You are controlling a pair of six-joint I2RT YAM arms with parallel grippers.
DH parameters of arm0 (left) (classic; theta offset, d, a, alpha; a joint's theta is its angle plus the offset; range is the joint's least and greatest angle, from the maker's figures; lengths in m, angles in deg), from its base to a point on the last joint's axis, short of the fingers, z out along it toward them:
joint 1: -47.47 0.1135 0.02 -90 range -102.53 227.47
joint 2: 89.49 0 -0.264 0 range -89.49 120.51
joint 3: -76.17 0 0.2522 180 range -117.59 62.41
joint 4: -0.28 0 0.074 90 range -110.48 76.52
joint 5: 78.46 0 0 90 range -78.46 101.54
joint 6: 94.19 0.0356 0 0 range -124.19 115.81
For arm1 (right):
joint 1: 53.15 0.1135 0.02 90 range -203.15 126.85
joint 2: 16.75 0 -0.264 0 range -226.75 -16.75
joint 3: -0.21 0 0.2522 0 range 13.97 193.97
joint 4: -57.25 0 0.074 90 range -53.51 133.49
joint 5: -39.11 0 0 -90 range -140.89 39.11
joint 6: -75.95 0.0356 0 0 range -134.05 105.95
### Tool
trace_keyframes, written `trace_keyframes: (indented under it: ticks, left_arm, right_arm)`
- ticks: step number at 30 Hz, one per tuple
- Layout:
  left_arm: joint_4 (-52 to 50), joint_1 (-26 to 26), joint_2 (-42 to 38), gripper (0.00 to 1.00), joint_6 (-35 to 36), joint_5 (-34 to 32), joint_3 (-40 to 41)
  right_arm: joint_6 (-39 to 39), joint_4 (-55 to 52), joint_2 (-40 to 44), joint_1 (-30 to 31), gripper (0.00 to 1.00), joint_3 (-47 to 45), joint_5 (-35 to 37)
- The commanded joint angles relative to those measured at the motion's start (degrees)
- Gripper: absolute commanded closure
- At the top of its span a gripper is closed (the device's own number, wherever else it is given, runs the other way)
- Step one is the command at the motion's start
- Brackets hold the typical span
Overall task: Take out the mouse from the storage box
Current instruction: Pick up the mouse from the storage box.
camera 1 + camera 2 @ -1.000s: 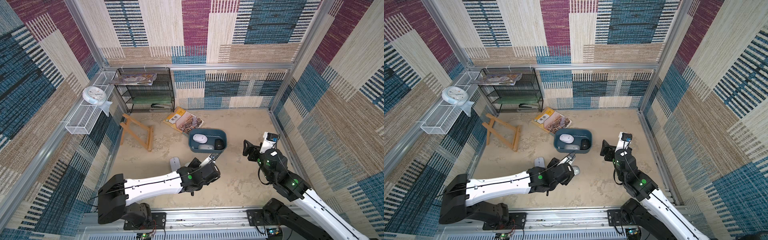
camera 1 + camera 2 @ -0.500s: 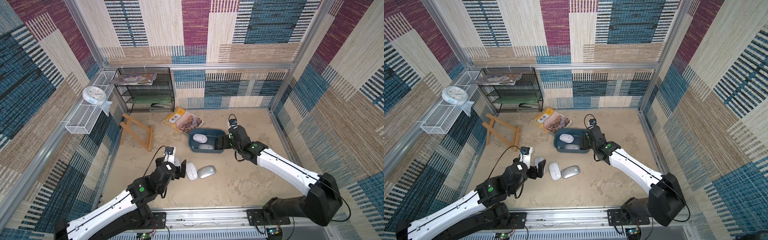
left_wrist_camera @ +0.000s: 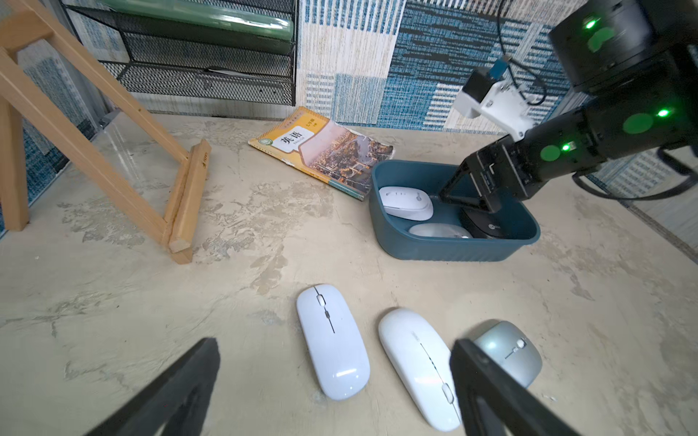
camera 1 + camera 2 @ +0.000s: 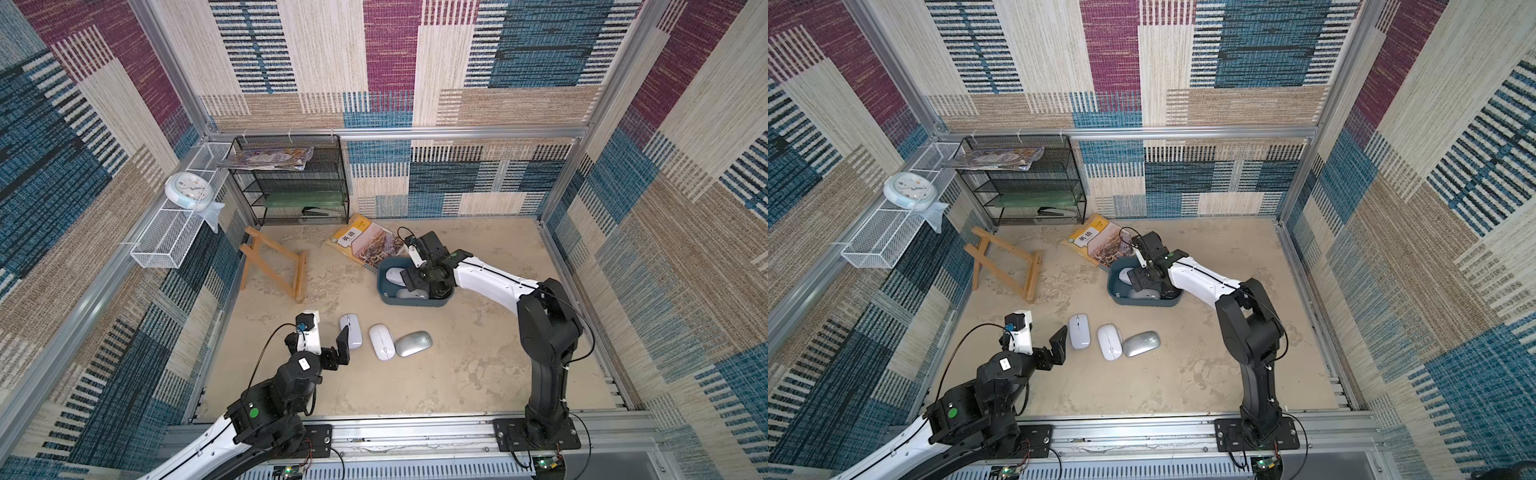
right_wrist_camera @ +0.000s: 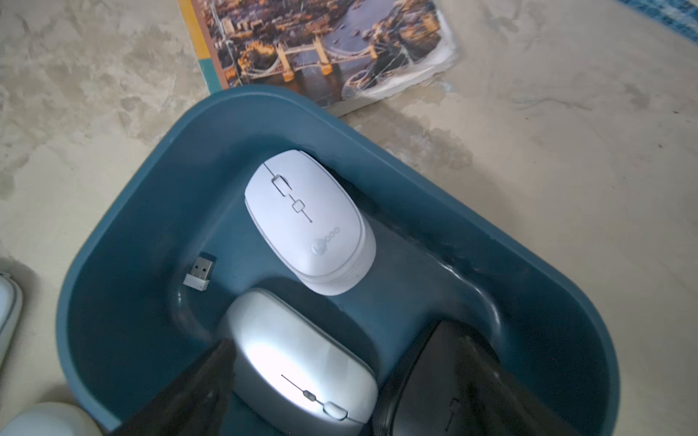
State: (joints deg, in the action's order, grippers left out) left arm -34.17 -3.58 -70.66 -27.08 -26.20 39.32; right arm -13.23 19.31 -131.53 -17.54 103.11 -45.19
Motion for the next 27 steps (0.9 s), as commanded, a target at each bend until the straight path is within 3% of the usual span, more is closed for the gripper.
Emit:
trace_keyframes:
  ticks: [1,17,24,27]
  left_arm:
    - [0.1,0.1,-1.2,0.01,0.9,-2.5,-0.2]
    - [-0.4,0.1,-2.0,0.01,0.6,-1.2,-0.5]
    - [0.0,0.1,-1.7,0.01,0.8,-1.2,-0.3]
    - [0.0,0.1,-1.5,0.01,0.8,-1.2,-0.3]
  right_arm:
    - [-7.4,-3.6,-3.0,0.0,0.08,3.2,-3.5]
    - [-12.4,-7.7,-14.6,-1.3,0.09,15.3,-7.4]
    - [-13.2,-8.0,-15.7,-1.2,0.18,16.4,-10.5]
    - [-14.4,-8.2,-15.6,-0.9,0.27,16.2,-12.1]
